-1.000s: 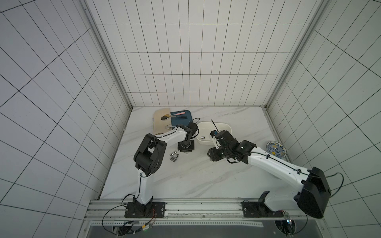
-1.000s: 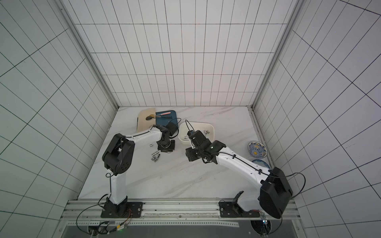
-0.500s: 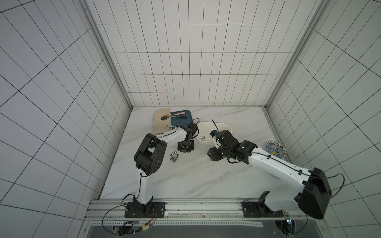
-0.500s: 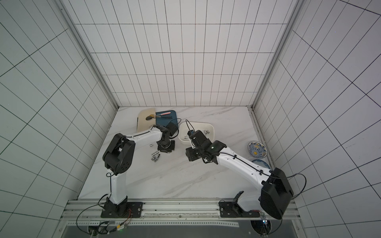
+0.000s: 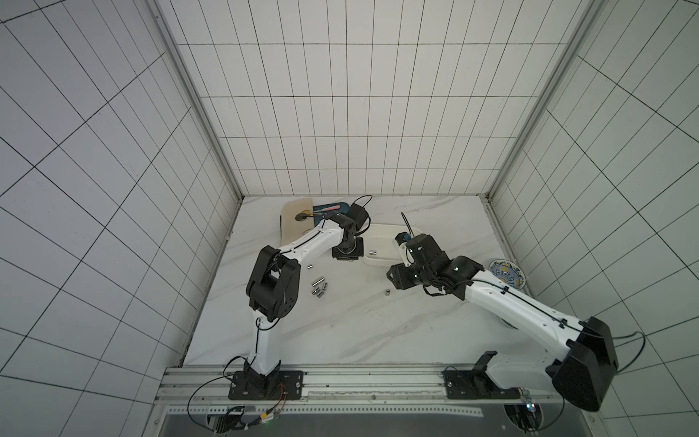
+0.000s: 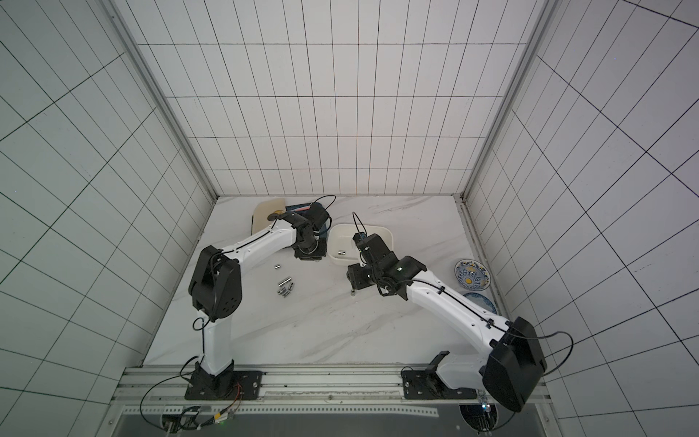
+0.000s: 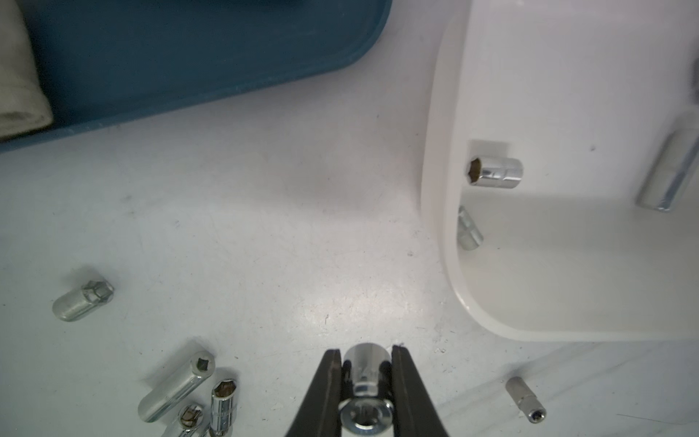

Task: Put the socket on the desktop into the storage box
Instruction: Pick up the socket head from the center of the board, then place the socket head in the storage box.

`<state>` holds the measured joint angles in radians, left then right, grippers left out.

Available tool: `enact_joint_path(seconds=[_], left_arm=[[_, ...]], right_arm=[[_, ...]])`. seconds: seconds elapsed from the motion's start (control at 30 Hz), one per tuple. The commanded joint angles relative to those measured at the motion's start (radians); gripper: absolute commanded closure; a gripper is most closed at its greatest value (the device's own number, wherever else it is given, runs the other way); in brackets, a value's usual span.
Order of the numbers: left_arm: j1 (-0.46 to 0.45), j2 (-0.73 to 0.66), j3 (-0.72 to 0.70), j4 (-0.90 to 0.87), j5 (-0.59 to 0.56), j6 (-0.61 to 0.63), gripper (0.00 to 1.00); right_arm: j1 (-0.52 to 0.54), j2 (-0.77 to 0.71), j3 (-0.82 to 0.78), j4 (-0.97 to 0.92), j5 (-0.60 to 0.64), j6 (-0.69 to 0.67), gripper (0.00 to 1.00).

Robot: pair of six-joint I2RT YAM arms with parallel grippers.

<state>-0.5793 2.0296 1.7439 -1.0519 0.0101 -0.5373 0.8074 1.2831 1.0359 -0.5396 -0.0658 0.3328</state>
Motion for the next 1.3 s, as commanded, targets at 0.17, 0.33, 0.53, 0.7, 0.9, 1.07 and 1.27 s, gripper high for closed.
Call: enact_joint_path(seconds=[0.17, 0.33, 0.53, 0.7, 0.9, 1.07, 1.27], left_arm=[[-0.024, 0.116, 0.213, -0.047, 0.033, 0.004, 0.94], [-0.034, 0.197, 0.327, -0.047, 0.070, 0.000, 0.94], [-0.042, 0.291, 0.437, -0.042, 0.119, -0.010, 0.94], [-0.043, 0.347, 0.479, -0.019, 0.141, -0.019, 0.94], [-0.043, 0.406, 0.502, -0.004, 0.159, -0.016, 0.93], [-0.042, 0.449, 0.518, -0.003, 0.175, -0.015, 0.92], [-0.042, 0.474, 0.529, -0.004, 0.176, -0.012, 0.88]], right_arm=[[-0.052, -0.040, -0.023, -0.011, -0.012, 0.003, 0.44], [-0.081, -0.054, -0.034, -0.013, -0.025, 0.002, 0.44], [-0.105, -0.071, -0.049, -0.014, -0.031, 0.004, 0.44], [-0.121, -0.067, -0.066, -0.001, -0.038, 0.009, 0.44], [-0.133, -0.069, -0.070, 0.001, -0.048, 0.009, 0.44], [-0.142, -0.068, -0.073, 0.002, -0.051, 0.009, 0.44], [-0.149, -0.061, -0.073, 0.004, -0.057, 0.008, 0.44]])
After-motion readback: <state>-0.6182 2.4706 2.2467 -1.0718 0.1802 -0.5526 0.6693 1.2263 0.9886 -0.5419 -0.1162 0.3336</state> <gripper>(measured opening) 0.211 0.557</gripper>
